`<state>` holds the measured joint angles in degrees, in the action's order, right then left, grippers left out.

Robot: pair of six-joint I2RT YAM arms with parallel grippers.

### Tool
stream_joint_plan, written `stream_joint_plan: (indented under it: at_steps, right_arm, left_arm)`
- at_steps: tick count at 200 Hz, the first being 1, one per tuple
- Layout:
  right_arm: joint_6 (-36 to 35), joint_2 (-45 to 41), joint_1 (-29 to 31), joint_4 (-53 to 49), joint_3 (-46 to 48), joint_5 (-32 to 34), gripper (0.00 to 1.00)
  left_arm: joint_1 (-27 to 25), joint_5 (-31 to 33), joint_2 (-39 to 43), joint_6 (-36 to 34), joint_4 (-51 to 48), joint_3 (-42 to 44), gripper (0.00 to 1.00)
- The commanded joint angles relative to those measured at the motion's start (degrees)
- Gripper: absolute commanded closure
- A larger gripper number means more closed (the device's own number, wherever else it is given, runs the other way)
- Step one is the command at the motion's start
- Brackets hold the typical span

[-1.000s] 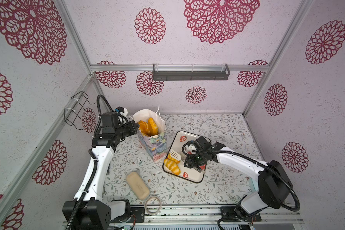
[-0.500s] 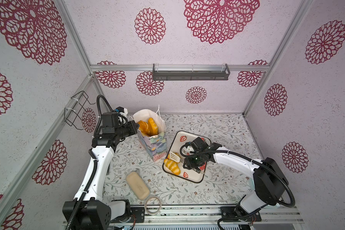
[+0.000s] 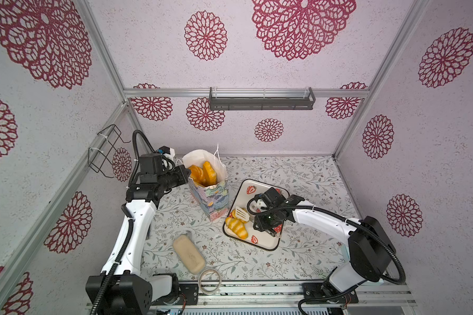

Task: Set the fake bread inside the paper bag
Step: 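Lower the tongs onto the round striped bun and pinch it, then lift the pinched round bun and carry it toward the bag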

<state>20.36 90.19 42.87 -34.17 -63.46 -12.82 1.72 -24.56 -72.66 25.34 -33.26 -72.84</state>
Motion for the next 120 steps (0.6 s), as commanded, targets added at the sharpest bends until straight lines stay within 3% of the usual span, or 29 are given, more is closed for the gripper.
stream_joint_plan:
  at_steps: [1, 77, 120]
  right_arm:
    - [-1.11, -4.51, -0.72, -1.37, -2.68, 2.70, 0.56]
    - [-1.25, -9.40, -4.75, -3.61, -5.15, 2.64, 0.57]
    - [-0.59, -12.04, -6.99, -2.65, -6.88, -1.26, 0.57]
  left_arm:
    - [0.48, 0.08, -0.02, 0.29, 1.31, 0.50, 1.00]
    - [0.48, 0.02, -0.11, 0.41, 1.28, 0.55, 1.00]
    - [0.48, 0.12, 0.08, 0.28, 1.35, 0.50, 1.00]
